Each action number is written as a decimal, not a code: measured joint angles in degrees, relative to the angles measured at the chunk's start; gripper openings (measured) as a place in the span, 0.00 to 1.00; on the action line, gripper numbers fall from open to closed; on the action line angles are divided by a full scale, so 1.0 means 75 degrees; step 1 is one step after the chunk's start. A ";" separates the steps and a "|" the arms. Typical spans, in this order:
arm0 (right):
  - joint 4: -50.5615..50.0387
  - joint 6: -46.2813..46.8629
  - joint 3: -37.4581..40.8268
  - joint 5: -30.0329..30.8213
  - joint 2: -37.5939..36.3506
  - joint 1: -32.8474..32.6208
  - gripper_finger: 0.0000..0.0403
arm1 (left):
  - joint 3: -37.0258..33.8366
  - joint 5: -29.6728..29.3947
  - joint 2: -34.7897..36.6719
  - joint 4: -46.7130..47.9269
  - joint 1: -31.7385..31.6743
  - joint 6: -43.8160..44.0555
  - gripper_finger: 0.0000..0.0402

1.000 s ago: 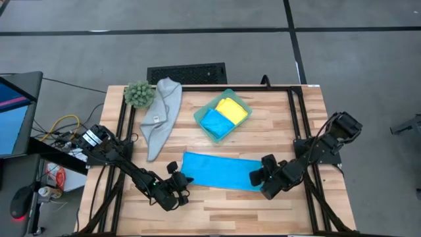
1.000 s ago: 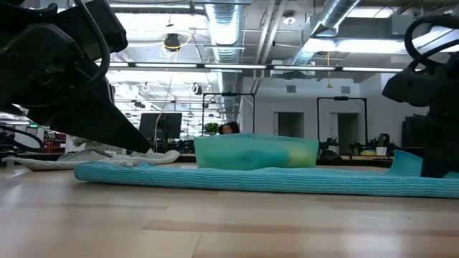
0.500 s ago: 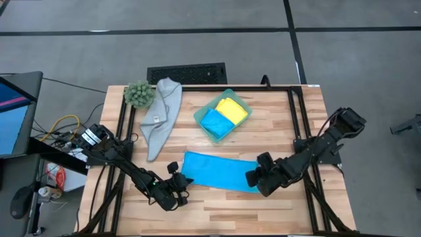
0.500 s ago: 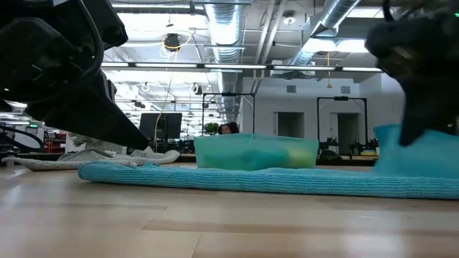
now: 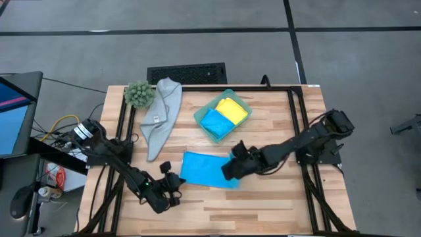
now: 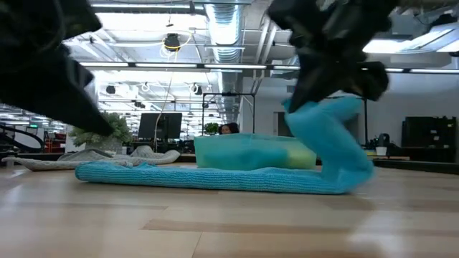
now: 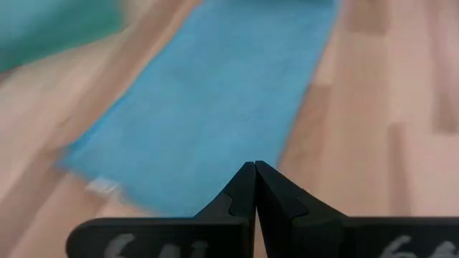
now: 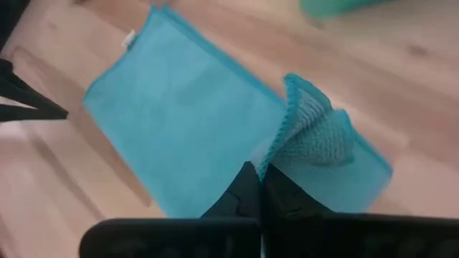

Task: Fold microfiber towels
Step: Fold the blue microfiber towel

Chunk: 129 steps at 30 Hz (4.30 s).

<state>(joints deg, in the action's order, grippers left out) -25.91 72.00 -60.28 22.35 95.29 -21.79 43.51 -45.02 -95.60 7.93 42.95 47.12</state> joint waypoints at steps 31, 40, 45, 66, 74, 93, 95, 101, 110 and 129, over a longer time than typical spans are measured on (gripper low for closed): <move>0.0821 -0.2951 -0.4296 -0.1195 0.3291 0.1375 0.02 | -0.1408 -0.0443 -0.0017 -0.0689 0.0276 0.1894 0.00; 0.1167 -0.2953 -0.4590 -0.1246 0.3628 0.1435 0.02 | -0.1408 -0.0566 -0.0017 -0.0812 0.0273 0.1873 0.00; 0.1837 -0.2894 -0.4601 -0.1607 0.3809 0.1424 0.02 | -0.1408 -0.0579 -0.0018 -0.0834 0.0270 0.1870 0.00; 0.2096 -0.3065 -0.4568 -0.1594 0.3828 0.1427 0.19 | -0.1408 -0.0576 -0.0020 -0.1056 0.0270 0.1781 0.00; 0.2257 -0.3442 -0.4568 -0.1572 0.3834 0.1503 0.41 | -0.1408 -0.0573 -0.0020 -0.1126 0.0270 0.1786 0.00; 0.2250 -0.5610 -0.4568 -0.1736 0.3814 0.0948 0.61 | -0.1408 -0.0104 -0.0020 -0.1167 0.0270 0.1832 0.00; 0.2345 -0.6245 -0.4570 -0.1417 0.3916 0.0696 0.61 | -0.1408 -0.0089 -0.0023 -0.1167 0.0267 0.1827 0.00; 0.2569 -0.6670 -0.4562 0.0151 0.4341 0.0367 0.61 | -0.1408 0.0077 -0.0023 -0.1167 0.0267 0.1818 0.00; 0.2406 -0.6636 -0.4568 0.0396 0.4366 0.0590 0.55 | -0.0635 0.0986 -0.0008 0.0265 0.0270 0.1830 0.00; 0.2649 -0.6606 -0.4568 -0.0196 0.5338 0.0401 0.46 | 0.2013 -0.1717 -0.0118 0.4300 0.0683 0.2373 0.00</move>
<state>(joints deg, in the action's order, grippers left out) -6.04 22.46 -94.54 20.88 135.33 -18.79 58.60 -57.90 -96.48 40.18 48.07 64.92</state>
